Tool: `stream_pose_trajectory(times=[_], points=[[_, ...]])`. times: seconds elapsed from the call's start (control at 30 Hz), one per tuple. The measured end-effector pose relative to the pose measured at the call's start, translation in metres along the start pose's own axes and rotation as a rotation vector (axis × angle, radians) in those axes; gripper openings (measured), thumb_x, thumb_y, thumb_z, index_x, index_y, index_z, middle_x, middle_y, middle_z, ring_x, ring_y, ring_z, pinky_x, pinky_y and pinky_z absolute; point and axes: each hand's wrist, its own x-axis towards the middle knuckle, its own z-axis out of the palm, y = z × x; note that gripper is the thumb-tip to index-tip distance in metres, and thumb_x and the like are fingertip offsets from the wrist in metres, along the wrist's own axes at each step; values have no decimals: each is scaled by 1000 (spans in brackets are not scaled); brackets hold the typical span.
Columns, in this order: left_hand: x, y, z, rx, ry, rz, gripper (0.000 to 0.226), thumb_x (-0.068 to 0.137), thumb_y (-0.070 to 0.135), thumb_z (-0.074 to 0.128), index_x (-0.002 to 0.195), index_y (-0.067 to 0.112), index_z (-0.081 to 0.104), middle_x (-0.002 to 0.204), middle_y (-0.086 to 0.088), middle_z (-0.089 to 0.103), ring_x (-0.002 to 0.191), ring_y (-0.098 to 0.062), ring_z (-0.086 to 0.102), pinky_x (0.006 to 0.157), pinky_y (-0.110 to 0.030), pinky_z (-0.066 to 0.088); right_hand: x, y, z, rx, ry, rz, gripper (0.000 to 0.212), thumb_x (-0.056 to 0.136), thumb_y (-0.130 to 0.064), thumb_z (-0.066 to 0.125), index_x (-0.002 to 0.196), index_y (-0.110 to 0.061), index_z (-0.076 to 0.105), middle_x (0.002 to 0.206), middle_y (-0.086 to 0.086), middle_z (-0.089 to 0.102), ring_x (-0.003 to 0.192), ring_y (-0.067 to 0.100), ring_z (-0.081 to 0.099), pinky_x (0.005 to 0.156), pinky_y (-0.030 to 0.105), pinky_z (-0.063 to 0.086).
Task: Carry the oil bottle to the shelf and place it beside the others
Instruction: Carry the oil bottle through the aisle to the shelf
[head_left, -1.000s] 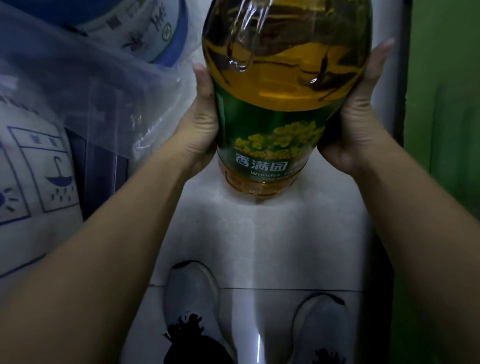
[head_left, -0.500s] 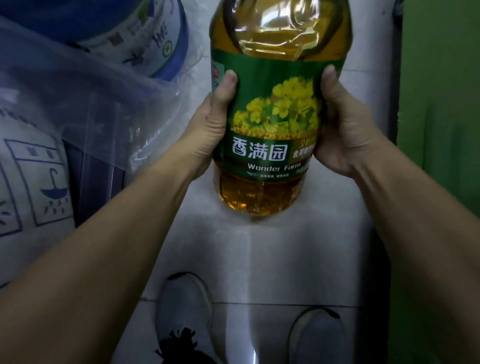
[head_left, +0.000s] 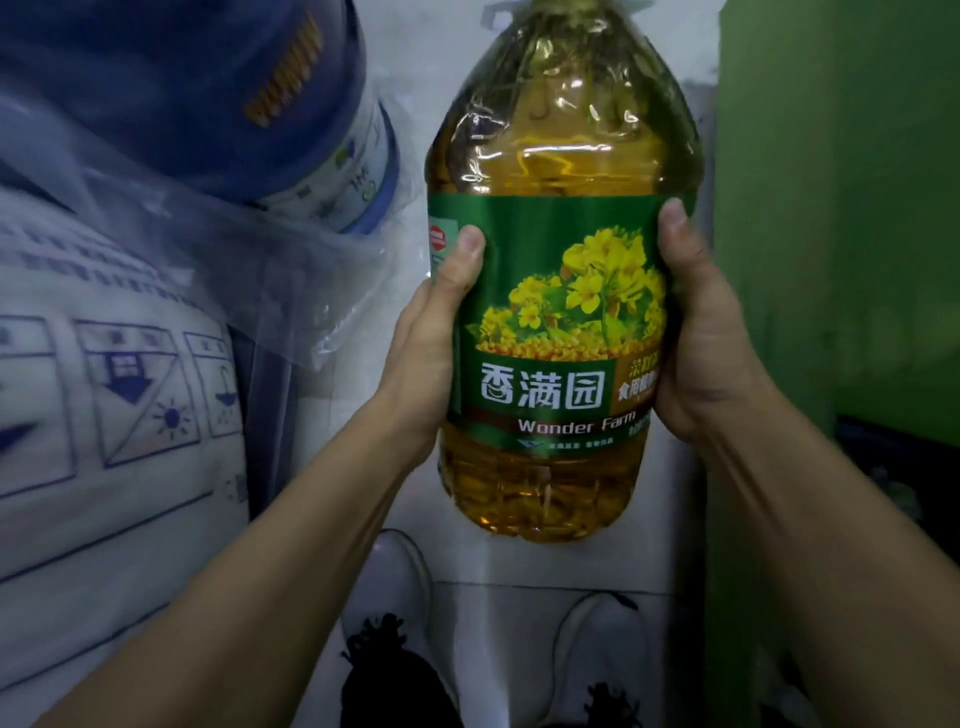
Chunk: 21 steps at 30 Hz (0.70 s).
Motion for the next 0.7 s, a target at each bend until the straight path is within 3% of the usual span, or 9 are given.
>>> stream_pose_trajectory(times=[0.07,0.27,0.37,0.47,0.53,0.7], points=[[-5,48,21,-5,-38,85,88,72,69,73,137,10,61,136,-21,67,127,-38,62,114,-62,39,-6,-48,28,0,-57,-77,54,75,-50,76,116,-15,80,118,11,81,111,29,77,89,41,63],[-34,234,96,-42,-172,339,91,81,58,74,145,0,48,145,-30,55,134,-45,54,115,-66,36,-35,-224,135,-69,-220,-301,49,79,-47,74,116,-15,80,114,8,83,107,25,78,87,37,63],[-59,332,132,-52,-203,399,92,78,60,77,146,3,49,143,-26,59,130,-41,58,108,-56,47,-57,-316,190,-143,-223,-406,58,72,-58,81,117,-21,80,115,7,83,108,26,78,85,38,63],[-88,436,170,-9,-170,541,98,71,65,80,145,7,51,140,-22,63,128,-41,60,111,-58,43,-88,-408,246,-192,-236,-531,63,67,-63,83,117,-26,79,116,7,83,109,27,78,84,38,64],[-119,504,202,11,-176,636,101,67,68,80,143,8,53,139,-22,64,128,-42,60,111,-65,41,-115,-470,284,-187,-277,-605,67,69,-63,82,123,-23,76,121,8,81,114,30,76,89,43,63],[-215,643,278,74,-115,818,104,57,77,79,134,9,61,130,-21,70,120,-41,66,107,-65,46,-195,-598,369,-194,-394,-719,88,71,-61,82,139,-8,64,139,25,68,129,45,63,108,62,50]])
